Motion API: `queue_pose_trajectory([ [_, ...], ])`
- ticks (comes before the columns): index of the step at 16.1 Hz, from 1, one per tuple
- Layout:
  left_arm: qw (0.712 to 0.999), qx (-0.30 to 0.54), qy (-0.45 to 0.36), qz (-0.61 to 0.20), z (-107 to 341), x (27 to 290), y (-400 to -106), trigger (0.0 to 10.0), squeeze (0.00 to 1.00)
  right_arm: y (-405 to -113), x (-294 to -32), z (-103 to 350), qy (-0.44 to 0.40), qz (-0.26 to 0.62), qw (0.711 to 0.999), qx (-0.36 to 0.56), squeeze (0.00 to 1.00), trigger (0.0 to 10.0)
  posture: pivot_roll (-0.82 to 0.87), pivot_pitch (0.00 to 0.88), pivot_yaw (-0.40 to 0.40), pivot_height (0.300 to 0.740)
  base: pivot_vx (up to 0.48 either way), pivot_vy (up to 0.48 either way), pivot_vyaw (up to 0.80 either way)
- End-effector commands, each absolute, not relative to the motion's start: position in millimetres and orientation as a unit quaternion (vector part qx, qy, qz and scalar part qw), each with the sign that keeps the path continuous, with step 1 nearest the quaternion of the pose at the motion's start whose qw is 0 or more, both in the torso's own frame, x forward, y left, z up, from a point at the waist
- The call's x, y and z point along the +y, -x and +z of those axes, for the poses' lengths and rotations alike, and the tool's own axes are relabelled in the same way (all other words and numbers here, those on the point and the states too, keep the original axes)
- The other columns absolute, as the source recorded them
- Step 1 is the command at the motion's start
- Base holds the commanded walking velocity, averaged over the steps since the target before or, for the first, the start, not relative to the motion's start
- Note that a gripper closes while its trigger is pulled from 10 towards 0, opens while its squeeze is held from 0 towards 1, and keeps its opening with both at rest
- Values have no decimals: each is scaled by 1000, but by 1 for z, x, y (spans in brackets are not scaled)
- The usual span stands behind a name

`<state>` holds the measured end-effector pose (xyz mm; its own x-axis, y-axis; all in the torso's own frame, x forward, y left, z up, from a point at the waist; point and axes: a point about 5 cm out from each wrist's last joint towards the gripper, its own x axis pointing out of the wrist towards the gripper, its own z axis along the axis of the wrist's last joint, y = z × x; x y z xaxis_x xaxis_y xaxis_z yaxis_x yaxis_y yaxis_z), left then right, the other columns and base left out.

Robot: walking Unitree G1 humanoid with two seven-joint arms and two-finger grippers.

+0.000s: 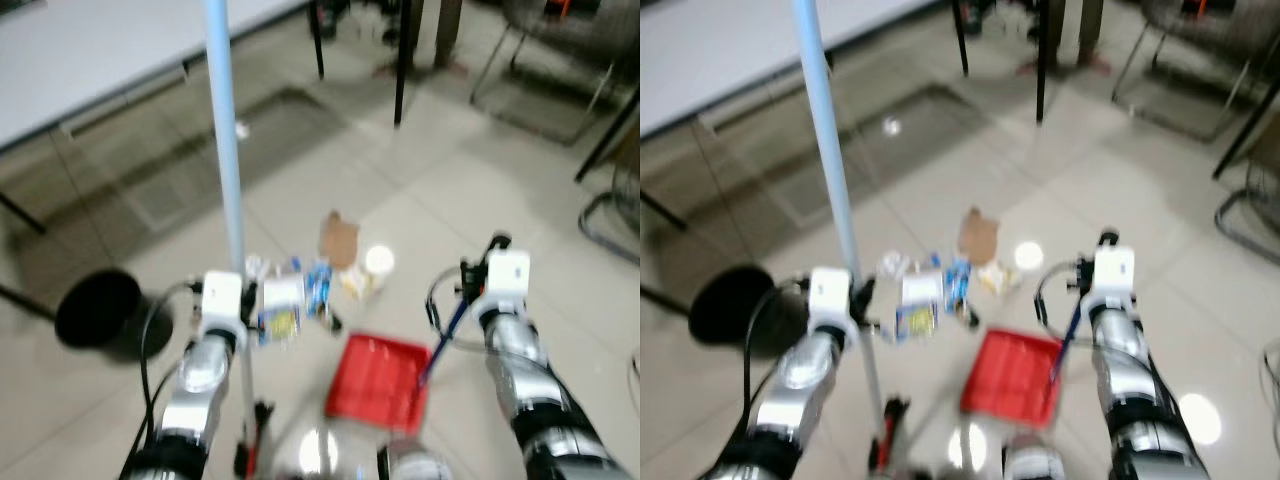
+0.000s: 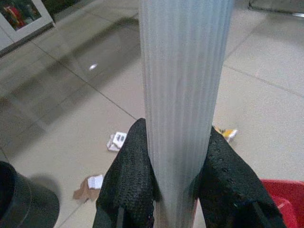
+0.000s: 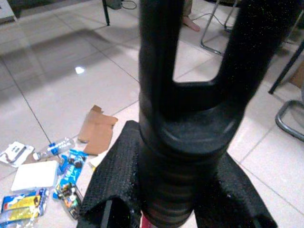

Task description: Sweep floor

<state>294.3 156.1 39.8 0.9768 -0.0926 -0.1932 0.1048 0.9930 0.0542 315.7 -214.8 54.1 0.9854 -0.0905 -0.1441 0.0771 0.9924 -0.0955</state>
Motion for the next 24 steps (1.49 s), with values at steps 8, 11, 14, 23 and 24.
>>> queue_pose_trajectory([
  [8, 995, 86, -38, -28, 42, 170, -291, 10000, 0, -318, -205, 58, 47, -28, 997, 58, 0, 10000, -196, 175, 137, 740, 84, 0, 0],
  [11, 995, 83, -40, -27, 43, 171, -292, 10000, 0, -319, -204, 58, 47, -27, 997, 58, 0, 10000, -195, 172, 137, 740, 0, 0, 0],
  [14, 995, 83, -43, -24, 43, 172, -292, 10000, 0, -319, -204, 58, 47, -26, 997, 58, 0, 10000, -193, 172, 135, 740, 0, 0, 0],
  [23, 998, 46, -50, 5, 56, 185, -293, 10000, 0, -304, -205, 47, 52, -30, 996, 63, 0, 10000, -175, 230, 165, 740, 0, 0, 0],
  [24, 998, 37, -50, 4, 60, 185, -294, 10000, 0, -302, -205, 46, 52, -31, 996, 62, 0, 10000, -176, 241, 172, 740, 0, 0, 0],
])
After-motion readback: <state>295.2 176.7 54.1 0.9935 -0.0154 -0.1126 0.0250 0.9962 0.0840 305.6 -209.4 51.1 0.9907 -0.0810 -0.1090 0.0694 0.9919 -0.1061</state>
